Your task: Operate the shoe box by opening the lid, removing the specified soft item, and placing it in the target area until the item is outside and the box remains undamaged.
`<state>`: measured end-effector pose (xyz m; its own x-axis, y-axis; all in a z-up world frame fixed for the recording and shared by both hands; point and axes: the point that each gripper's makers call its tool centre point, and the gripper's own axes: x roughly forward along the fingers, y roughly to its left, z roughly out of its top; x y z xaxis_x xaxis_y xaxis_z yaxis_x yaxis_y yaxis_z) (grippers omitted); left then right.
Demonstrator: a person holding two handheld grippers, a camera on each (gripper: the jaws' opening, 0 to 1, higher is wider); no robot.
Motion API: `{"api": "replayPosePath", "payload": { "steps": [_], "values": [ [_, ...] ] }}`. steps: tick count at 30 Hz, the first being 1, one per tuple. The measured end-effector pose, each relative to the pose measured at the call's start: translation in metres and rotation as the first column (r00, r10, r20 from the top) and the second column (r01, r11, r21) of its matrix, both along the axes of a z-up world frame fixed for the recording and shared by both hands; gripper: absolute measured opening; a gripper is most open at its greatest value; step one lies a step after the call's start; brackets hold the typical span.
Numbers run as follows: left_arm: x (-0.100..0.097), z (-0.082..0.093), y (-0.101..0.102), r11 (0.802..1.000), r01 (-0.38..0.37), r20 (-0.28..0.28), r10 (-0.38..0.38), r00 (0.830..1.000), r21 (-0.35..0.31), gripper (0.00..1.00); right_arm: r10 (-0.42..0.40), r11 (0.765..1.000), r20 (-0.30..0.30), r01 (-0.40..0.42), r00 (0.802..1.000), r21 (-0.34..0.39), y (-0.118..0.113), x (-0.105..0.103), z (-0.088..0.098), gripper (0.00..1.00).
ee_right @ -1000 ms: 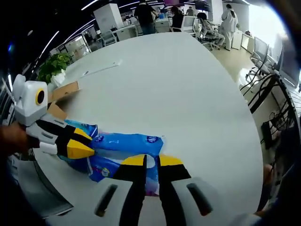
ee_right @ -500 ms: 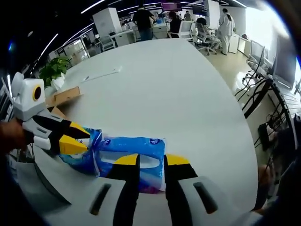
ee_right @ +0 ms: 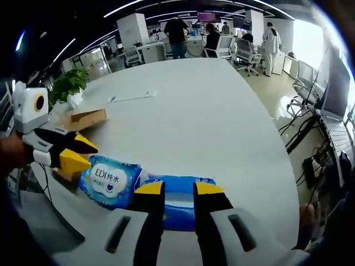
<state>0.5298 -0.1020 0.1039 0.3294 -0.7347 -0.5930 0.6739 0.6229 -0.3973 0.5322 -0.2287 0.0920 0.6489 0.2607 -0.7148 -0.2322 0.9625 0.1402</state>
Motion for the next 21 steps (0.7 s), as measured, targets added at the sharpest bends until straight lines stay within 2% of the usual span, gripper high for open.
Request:
{"api": "replayPosePath", "payload": {
  "steps": [6, 12, 16, 21],
  "values": [
    [-0.008, 0.017, 0.043, 0.999, -0.042, 0.027, 0.042, 0.999, -0.001, 0.24, 0.056, 0.998, 0.030, -0.056, 0.998, -0.007, 0.046, 0.003, 0.018, 0.18],
    [-0.012, 0.028, 0.092, 0.995, -0.101, 0.040, 0.101, 0.994, -0.004, 0.25, 0.132, 0.991, 0.047, -0.132, 0.990, -0.007, 0.105, 0.000, 0.035, 0.19],
    [-0.014, 0.037, 0.131, 0.989, -0.148, 0.055, 0.148, 0.988, -0.008, 0.25, 0.186, 0.983, 0.053, -0.185, 0.981, -0.013, 0.146, -0.001, 0.042, 0.18],
    [-0.020, 0.039, 0.174, 0.980, -0.199, 0.060, 0.199, 0.978, -0.002, 0.25, 0.240, 0.971, 0.055, -0.240, 0.969, -0.011, 0.189, -0.006, 0.046, 0.18]
  ]
}}
